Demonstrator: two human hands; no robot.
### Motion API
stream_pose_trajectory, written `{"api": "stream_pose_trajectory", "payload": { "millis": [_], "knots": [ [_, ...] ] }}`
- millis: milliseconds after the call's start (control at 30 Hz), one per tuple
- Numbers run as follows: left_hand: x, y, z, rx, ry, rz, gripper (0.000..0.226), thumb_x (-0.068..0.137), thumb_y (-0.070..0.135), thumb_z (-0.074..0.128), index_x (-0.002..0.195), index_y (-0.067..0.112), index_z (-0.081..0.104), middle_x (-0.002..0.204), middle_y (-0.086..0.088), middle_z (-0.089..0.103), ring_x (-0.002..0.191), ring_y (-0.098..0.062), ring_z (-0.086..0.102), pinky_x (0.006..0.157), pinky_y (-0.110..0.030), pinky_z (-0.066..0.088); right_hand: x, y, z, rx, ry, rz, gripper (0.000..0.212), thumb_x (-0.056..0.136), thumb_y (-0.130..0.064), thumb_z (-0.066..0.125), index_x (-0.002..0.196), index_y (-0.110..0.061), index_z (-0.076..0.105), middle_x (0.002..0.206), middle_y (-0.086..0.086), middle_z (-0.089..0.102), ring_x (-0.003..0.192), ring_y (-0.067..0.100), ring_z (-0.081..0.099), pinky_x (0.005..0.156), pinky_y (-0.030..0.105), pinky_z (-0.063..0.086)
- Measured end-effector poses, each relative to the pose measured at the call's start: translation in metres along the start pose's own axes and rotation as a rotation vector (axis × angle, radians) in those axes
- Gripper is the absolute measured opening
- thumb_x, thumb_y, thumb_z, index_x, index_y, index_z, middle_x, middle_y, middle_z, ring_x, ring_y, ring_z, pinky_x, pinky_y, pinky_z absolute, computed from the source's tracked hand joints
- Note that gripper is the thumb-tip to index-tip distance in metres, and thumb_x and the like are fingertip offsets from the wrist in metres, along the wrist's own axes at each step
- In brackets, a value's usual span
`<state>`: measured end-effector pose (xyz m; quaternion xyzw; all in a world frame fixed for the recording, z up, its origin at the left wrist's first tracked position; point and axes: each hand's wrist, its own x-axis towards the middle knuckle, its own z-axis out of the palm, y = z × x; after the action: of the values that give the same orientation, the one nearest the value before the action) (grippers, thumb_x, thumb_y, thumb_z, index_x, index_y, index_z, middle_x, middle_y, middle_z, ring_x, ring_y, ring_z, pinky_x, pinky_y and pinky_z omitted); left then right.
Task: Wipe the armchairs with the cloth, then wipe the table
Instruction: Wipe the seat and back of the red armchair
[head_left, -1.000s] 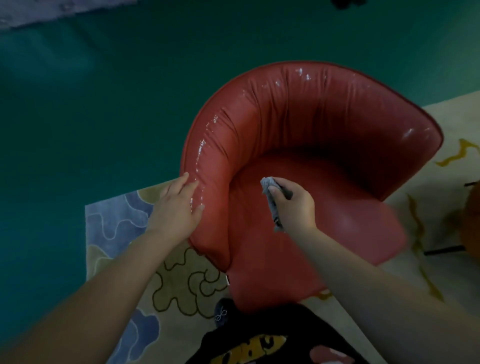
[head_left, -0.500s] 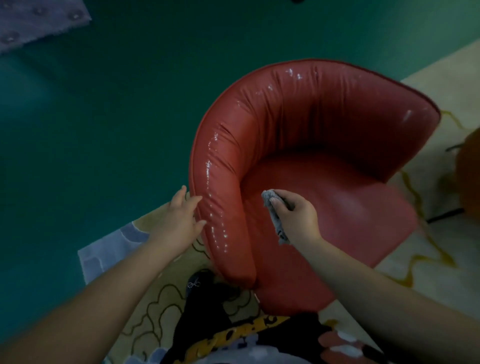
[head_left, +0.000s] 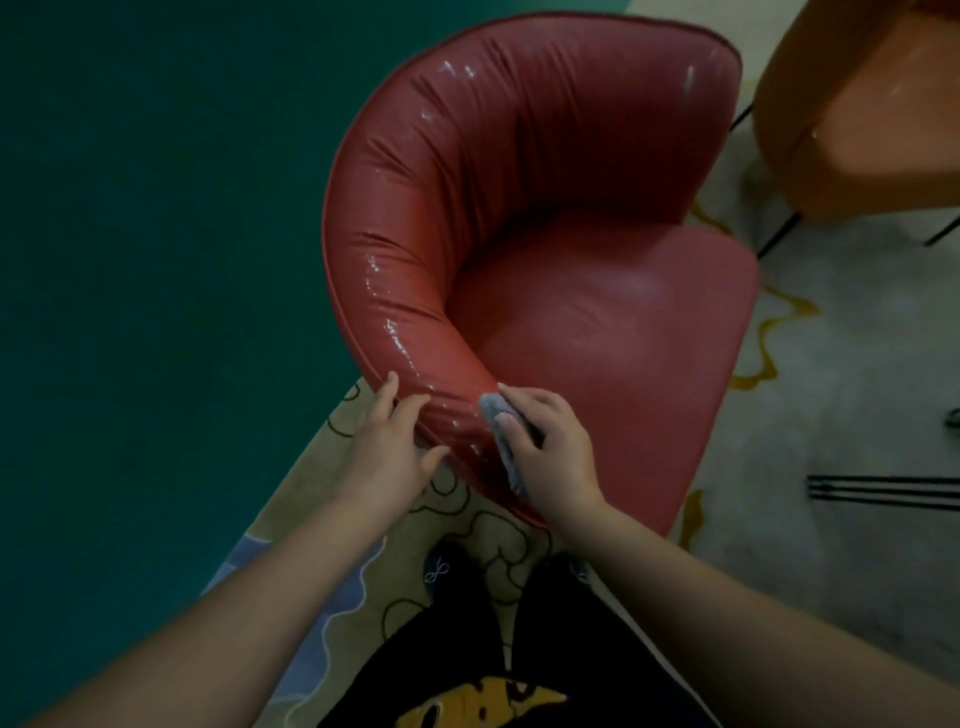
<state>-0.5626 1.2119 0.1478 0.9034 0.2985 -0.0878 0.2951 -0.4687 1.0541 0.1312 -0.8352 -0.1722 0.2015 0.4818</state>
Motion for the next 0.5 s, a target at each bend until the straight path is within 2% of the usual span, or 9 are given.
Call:
{"api": "stream_pose_trajectory", "payload": {
  "millis": [100,200,267,367,400,433,500],
  "knots": [
    [0.003,-0.009,0.003,0.026,0.049,0.013,0.063,0.083,0.038,0.07,0.138,0.022,0.045,0.159,-0.003,0.013,0.142,-0.027,0.017,0.113,-0.038,0.022,-0.009,0.01,0.025,-0.188,-0.093,-0.175,0.037,0.086,-0.026,0.068,0.122,-0.022,0.064,0.131,0.003,0.054,0.119,0.018,0.047,0.104,0.03,0.035],
    [0.006,-0.019,0.006,0.073,0.097,0.062,0.059,0.081,0.038,0.071,0.134,0.022,0.05,0.158,-0.005,0.016,0.141,-0.028,0.017,0.115,-0.042,0.021,0.0,0.024,0.037,-0.24,-0.038,-0.241,0.035,0.085,-0.02,0.069,0.12,-0.019,0.066,0.128,0.009,0.056,0.115,0.026,0.051,0.101,0.03,0.036],
    [0.01,-0.022,0.006,0.066,0.107,0.073,0.057,0.08,0.037,0.073,0.13,0.023,0.053,0.158,-0.006,0.016,0.142,-0.028,0.017,0.116,-0.042,0.019,0.017,0.028,0.036,-0.163,-0.016,-0.168,0.032,0.087,-0.017,0.066,0.12,-0.017,0.066,0.125,0.007,0.058,0.114,0.023,0.053,0.101,0.023,0.036],
    [0.013,-0.024,0.006,0.043,0.082,0.065,0.056,0.079,0.037,0.074,0.13,0.025,0.053,0.159,-0.006,0.013,0.143,-0.026,0.016,0.115,-0.04,0.017,0.041,0.034,0.027,-0.037,0.052,0.067,0.032,0.09,-0.019,0.062,0.122,-0.018,0.065,0.122,-0.001,0.057,0.113,0.013,0.052,0.09,-0.003,0.025],
    [0.012,-0.024,0.005,0.04,0.075,0.065,0.056,0.079,0.036,0.074,0.13,0.025,0.052,0.159,-0.006,0.012,0.143,-0.026,0.015,0.115,-0.039,0.017,0.042,0.036,0.024,-0.028,0.08,0.106,0.032,0.091,-0.02,0.061,0.123,-0.02,0.064,0.123,-0.003,0.056,0.114,0.011,0.051,0.087,-0.008,0.022],
    [0.011,-0.024,0.005,0.036,0.073,0.066,0.056,0.08,0.036,0.074,0.13,0.024,0.052,0.159,-0.006,0.012,0.143,-0.026,0.015,0.115,-0.039,0.017,0.037,0.036,0.022,-0.036,0.091,0.094,0.032,0.09,-0.021,0.062,0.122,-0.021,0.064,0.124,-0.004,0.056,0.116,0.009,0.05,0.088,-0.008,0.021],
    [0.011,-0.025,0.006,0.031,0.076,0.067,0.055,0.08,0.035,0.074,0.13,0.024,0.052,0.16,-0.005,0.011,0.144,-0.026,0.016,0.115,-0.039,0.018,0.015,0.034,0.023,-0.085,0.044,-0.08,0.034,0.087,-0.021,0.066,0.121,-0.023,0.065,0.13,-0.003,0.055,0.119,0.007,0.047,0.097,-0.003,0.022]
  ]
}}
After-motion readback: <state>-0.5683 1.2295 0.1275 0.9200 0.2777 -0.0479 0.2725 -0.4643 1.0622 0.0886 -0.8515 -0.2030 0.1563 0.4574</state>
